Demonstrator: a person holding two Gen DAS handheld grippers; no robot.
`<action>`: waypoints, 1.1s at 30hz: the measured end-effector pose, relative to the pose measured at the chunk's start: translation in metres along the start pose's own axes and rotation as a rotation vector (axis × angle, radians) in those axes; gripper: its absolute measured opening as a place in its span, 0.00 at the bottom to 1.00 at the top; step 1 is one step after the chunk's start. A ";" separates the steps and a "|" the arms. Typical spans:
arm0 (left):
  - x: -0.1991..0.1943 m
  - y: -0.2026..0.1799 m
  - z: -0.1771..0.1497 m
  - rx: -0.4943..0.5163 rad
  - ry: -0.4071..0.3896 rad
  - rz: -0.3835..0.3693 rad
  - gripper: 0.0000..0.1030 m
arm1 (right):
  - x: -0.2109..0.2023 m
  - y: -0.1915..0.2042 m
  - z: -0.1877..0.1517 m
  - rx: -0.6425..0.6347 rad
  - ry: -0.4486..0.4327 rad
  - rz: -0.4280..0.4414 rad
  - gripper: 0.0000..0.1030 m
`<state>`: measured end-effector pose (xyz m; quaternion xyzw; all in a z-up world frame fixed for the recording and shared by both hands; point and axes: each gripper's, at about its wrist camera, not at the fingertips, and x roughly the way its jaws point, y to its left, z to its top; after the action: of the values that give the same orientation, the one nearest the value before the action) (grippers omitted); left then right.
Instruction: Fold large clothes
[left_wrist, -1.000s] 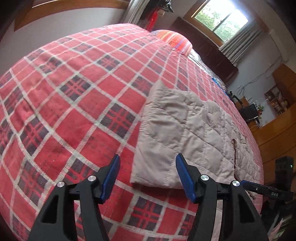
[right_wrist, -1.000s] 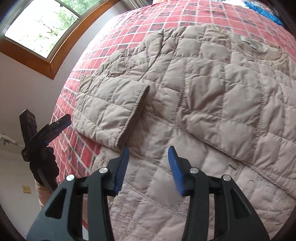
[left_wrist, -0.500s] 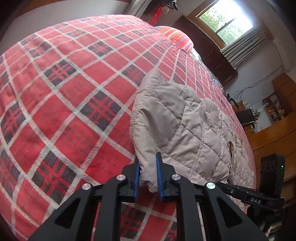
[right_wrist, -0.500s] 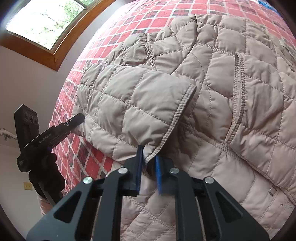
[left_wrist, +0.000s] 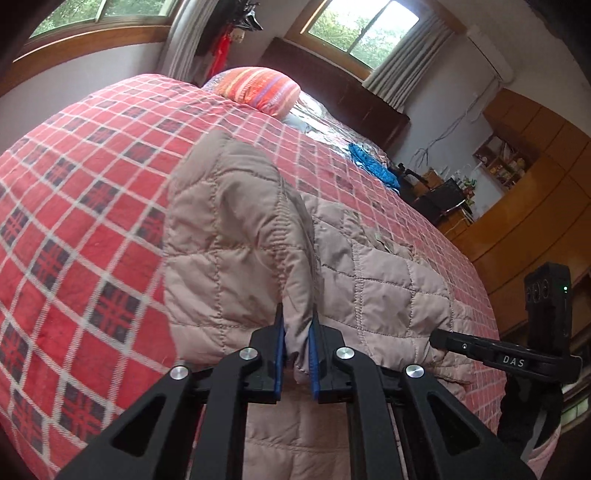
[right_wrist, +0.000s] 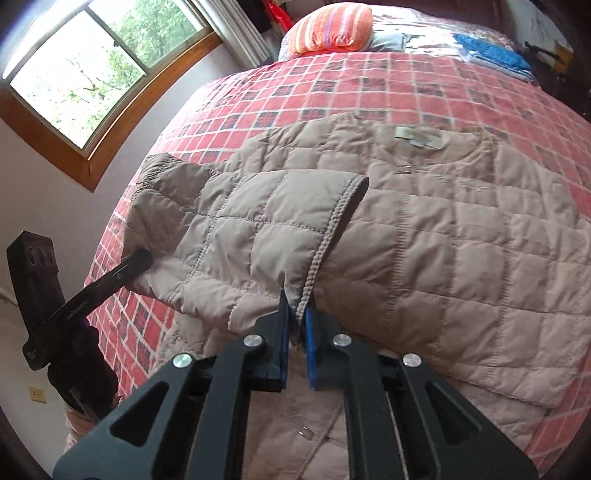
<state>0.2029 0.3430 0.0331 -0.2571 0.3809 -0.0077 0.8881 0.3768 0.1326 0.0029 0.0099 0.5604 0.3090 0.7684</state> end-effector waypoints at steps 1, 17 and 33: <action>0.008 -0.009 -0.001 0.011 0.010 -0.004 0.10 | -0.004 -0.008 -0.002 0.009 -0.006 -0.013 0.06; 0.092 -0.085 -0.037 0.186 0.141 0.049 0.29 | 0.008 -0.125 -0.038 0.185 -0.001 -0.108 0.09; 0.076 -0.013 -0.005 0.147 0.069 0.194 0.47 | 0.010 -0.136 -0.027 0.247 -0.036 -0.005 0.07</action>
<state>0.2557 0.3130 -0.0150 -0.1526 0.4326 0.0413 0.8876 0.4180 0.0187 -0.0649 0.1085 0.5804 0.2357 0.7719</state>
